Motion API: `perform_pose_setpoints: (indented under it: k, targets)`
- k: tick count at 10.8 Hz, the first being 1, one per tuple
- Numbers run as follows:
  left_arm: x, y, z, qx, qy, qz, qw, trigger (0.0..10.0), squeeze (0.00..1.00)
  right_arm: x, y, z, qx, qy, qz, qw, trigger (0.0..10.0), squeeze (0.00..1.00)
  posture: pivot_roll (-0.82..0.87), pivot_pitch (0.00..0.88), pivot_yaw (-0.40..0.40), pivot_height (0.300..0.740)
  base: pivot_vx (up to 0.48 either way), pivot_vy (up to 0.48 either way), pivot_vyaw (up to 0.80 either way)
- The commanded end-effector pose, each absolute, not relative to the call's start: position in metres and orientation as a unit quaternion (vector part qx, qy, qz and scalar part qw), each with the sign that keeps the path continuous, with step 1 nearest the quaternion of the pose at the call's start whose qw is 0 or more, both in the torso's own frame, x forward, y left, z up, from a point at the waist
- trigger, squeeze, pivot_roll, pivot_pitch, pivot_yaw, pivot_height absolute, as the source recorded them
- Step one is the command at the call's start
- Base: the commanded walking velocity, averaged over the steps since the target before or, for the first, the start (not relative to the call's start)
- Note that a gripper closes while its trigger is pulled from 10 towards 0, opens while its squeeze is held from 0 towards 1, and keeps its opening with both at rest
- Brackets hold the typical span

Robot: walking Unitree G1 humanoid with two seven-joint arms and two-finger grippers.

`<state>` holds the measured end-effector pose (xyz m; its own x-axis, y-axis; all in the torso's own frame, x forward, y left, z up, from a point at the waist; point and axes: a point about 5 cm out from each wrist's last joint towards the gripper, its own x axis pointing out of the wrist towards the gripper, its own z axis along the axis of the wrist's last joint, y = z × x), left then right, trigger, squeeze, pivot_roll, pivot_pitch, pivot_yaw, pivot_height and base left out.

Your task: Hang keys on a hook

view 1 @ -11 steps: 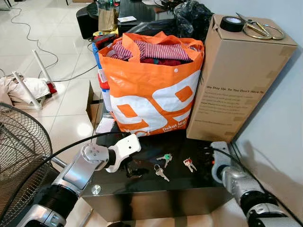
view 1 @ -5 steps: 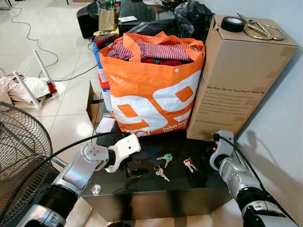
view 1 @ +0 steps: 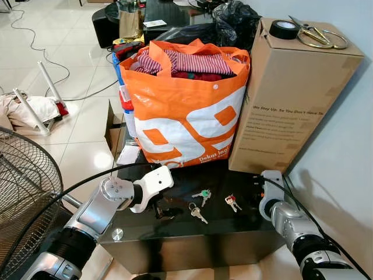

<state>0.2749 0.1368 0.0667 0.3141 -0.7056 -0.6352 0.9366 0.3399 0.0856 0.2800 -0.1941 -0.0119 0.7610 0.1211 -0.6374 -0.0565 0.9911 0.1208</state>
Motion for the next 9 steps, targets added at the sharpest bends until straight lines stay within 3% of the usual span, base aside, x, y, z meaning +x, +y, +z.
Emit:
perform_pose_setpoints:
  k: [1,4,5,6,7,8,9]
  targets:
    - [0.277,0.136,0.068,0.235,0.253,-0.528,0.775,10.0,0.0,0.281,-0.196,-0.01,0.051,0.335,0.043,0.94,0.0,0.0,-0.12,0.0,-0.008,0.74,0.0,0.0,0.0]
    - [0.277,0.136,0.068,0.235,0.253,-0.528,0.776,10.0,0.0,0.282,-0.197,-0.009,0.045,0.336,0.042,0.94,0.0,0.0,-0.11,0.0,-0.011,0.74,0.0,0.0,0.0]
    - [0.277,0.136,0.068,0.235,0.254,-0.527,0.776,10.0,0.0,0.283,-0.199,-0.008,0.018,0.335,0.039,0.941,10.0,1.0,-0.11,0.0,-0.012,0.74,0.0,0.0,0.0]
    - [0.277,0.137,0.068,0.235,0.254,-0.527,0.777,10.0,0.0,0.284,-0.199,-0.007,0.027,0.33,0.037,0.943,10.0,1.0,-0.11,0.0,-0.013,0.74,0.0,0.0,0.0]
    - [0.277,0.137,0.068,0.235,0.254,-0.527,0.776,10.0,0.0,0.288,-0.198,-0.003,0.095,0.31,0.024,0.946,10.0,1.0,-0.11,0.0,-0.011,0.74,0.0,0.0,0.0]
    - [0.276,0.136,0.068,0.235,0.254,-0.527,0.776,10.0,0.0,0.292,-0.2,0.002,0.214,0.286,-0.006,0.934,10.0,1.0,-0.11,0.0,-0.011,0.74,0.0,0.0,0.0]
    - [0.276,0.136,0.068,0.235,0.254,-0.528,0.776,10.0,0.0,0.288,-0.199,-0.003,0.178,0.316,0.008,0.932,10.0,1.0,-0.11,0.0,-0.008,0.74,0.0,0.0,0.0]
